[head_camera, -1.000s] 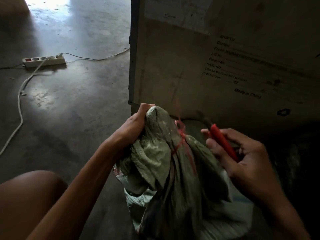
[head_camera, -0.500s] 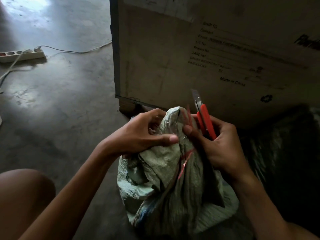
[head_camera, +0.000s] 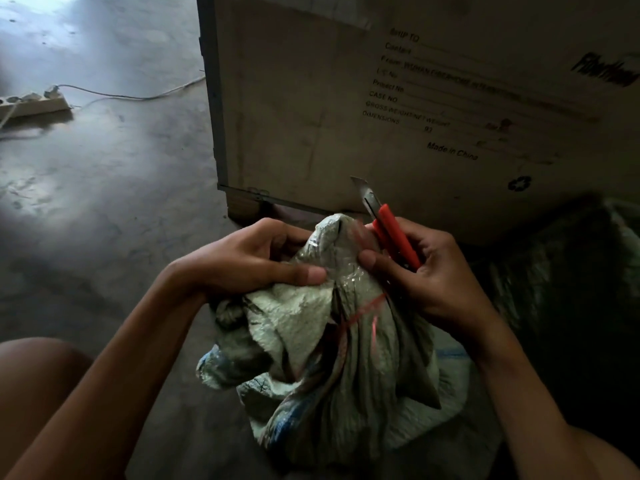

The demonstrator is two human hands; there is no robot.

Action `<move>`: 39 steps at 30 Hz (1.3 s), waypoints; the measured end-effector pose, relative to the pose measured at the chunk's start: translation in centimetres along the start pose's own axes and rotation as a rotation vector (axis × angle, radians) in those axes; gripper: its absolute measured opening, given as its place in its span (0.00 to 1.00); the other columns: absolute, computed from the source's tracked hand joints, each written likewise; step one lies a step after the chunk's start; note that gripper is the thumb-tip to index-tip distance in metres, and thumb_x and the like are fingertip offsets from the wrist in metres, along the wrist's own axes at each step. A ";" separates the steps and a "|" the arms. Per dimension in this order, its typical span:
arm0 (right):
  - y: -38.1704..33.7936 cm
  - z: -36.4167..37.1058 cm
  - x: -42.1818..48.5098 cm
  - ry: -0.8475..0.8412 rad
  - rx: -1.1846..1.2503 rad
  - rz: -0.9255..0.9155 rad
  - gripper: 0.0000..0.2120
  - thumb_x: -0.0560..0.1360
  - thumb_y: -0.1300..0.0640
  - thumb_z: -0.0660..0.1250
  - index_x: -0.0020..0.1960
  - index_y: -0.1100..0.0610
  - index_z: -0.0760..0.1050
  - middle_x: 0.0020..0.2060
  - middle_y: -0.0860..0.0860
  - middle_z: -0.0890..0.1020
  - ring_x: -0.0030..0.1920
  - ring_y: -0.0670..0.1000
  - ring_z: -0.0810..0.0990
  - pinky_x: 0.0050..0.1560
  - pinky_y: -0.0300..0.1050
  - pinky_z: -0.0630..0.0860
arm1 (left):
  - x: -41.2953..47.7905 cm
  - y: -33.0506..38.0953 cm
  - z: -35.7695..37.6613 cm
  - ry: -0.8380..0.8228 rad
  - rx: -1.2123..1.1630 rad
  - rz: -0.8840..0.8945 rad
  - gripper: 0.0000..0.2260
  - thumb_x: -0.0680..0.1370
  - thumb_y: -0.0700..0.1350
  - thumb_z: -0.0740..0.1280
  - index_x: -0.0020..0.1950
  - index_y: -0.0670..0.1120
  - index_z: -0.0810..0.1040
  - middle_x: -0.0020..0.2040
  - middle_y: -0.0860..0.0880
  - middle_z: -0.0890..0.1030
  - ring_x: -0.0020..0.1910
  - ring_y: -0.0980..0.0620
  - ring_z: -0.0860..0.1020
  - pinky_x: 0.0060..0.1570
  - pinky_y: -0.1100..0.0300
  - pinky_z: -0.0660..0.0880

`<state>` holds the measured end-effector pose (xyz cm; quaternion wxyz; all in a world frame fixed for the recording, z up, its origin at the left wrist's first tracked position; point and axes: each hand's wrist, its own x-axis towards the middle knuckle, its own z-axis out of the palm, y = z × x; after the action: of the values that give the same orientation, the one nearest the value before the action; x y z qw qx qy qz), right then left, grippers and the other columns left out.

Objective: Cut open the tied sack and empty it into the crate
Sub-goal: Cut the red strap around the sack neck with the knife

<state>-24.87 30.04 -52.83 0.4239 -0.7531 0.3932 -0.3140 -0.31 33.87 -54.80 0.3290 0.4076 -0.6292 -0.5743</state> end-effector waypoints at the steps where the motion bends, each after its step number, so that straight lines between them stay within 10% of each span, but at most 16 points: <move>1: 0.1 0.3 0.0 0.065 -0.045 0.004 0.15 0.75 0.52 0.74 0.60 0.52 0.82 0.49 0.46 0.87 0.52 0.41 0.85 0.55 0.40 0.80 | 0.3 -0.3 0.3 0.054 -0.047 -0.022 0.13 0.79 0.40 0.69 0.63 0.40 0.81 0.54 0.41 0.86 0.49 0.46 0.86 0.47 0.58 0.82; 6: -0.3 3.0 -0.8 0.394 -0.450 -0.045 0.17 0.81 0.48 0.66 0.68 0.50 0.76 0.54 0.40 0.84 0.54 0.32 0.80 0.53 0.20 0.69 | 1.6 -1.7 1.8 0.241 -0.157 -0.028 0.17 0.80 0.46 0.66 0.69 0.45 0.77 0.57 0.43 0.86 0.54 0.46 0.85 0.51 0.57 0.82; 8: -0.7 2.9 -1.1 0.461 -0.508 -0.110 0.16 0.82 0.53 0.65 0.68 0.54 0.77 0.62 0.50 0.83 0.64 0.44 0.79 0.61 0.20 0.67 | 1.7 -1.8 1.9 0.249 -0.179 -0.004 0.15 0.82 0.45 0.64 0.68 0.43 0.77 0.58 0.41 0.85 0.55 0.45 0.85 0.53 0.56 0.82; 11: -1.2 1.7 -1.1 0.521 -0.446 -0.091 0.14 0.83 0.52 0.63 0.66 0.53 0.78 0.51 0.49 0.86 0.46 0.48 0.86 0.49 0.39 0.83 | 1.7 -2.1 1.7 0.339 -0.255 0.002 0.15 0.81 0.47 0.65 0.65 0.41 0.78 0.57 0.36 0.84 0.52 0.43 0.84 0.53 0.49 0.80; 15: -2.2 1.8 -1.7 0.484 -0.426 -0.112 0.11 0.84 0.50 0.61 0.63 0.45 0.78 0.43 0.44 0.82 0.35 0.45 0.83 0.36 0.50 0.83 | 2.3 -2.2 2.0 0.540 -0.268 0.003 0.22 0.75 0.54 0.67 0.65 0.44 0.73 0.53 0.39 0.85 0.45 0.48 0.85 0.44 0.54 0.82; 22: -2.4 4.0 -1.7 0.414 -0.442 -0.140 0.15 0.82 0.55 0.66 0.67 0.53 0.80 0.55 0.39 0.81 0.56 0.33 0.77 0.57 0.20 0.68 | 3.3 -2.0 3.5 0.670 -0.199 0.107 0.27 0.76 0.59 0.62 0.67 0.43 0.64 0.49 0.36 0.83 0.41 0.51 0.82 0.41 0.53 0.80; 26: -2.4 4.4 -1.7 0.396 -0.442 -0.178 0.15 0.82 0.57 0.65 0.67 0.54 0.80 0.56 0.43 0.84 0.57 0.34 0.78 0.58 0.21 0.68 | 3.3 -1.9 3.8 0.699 -0.120 0.149 0.24 0.79 0.59 0.58 0.66 0.42 0.62 0.51 0.31 0.81 0.43 0.49 0.80 0.47 0.42 0.79; 33: -2.4 4.6 -1.7 0.396 -0.472 -0.207 0.16 0.81 0.55 0.63 0.66 0.55 0.80 0.56 0.48 0.85 0.55 0.35 0.77 0.59 0.23 0.69 | 3.5 -1.9 4.5 0.744 -0.064 0.206 0.19 0.80 0.56 0.59 0.63 0.44 0.63 0.46 0.45 0.80 0.41 0.60 0.81 0.41 0.64 0.78; 39: -2.5 4.4 -1.9 0.365 -0.489 -0.203 0.16 0.82 0.54 0.63 0.66 0.55 0.80 0.54 0.49 0.85 0.54 0.38 0.80 0.56 0.24 0.72 | 3.5 -2.0 4.6 0.772 -0.034 0.218 0.20 0.78 0.59 0.60 0.62 0.47 0.64 0.45 0.52 0.79 0.41 0.63 0.81 0.43 0.63 0.77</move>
<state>-21.42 34.24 -52.84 0.1192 -0.7994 0.4495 -0.3805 -5.69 32.84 -57.58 0.6069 0.5185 -0.4894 -0.3511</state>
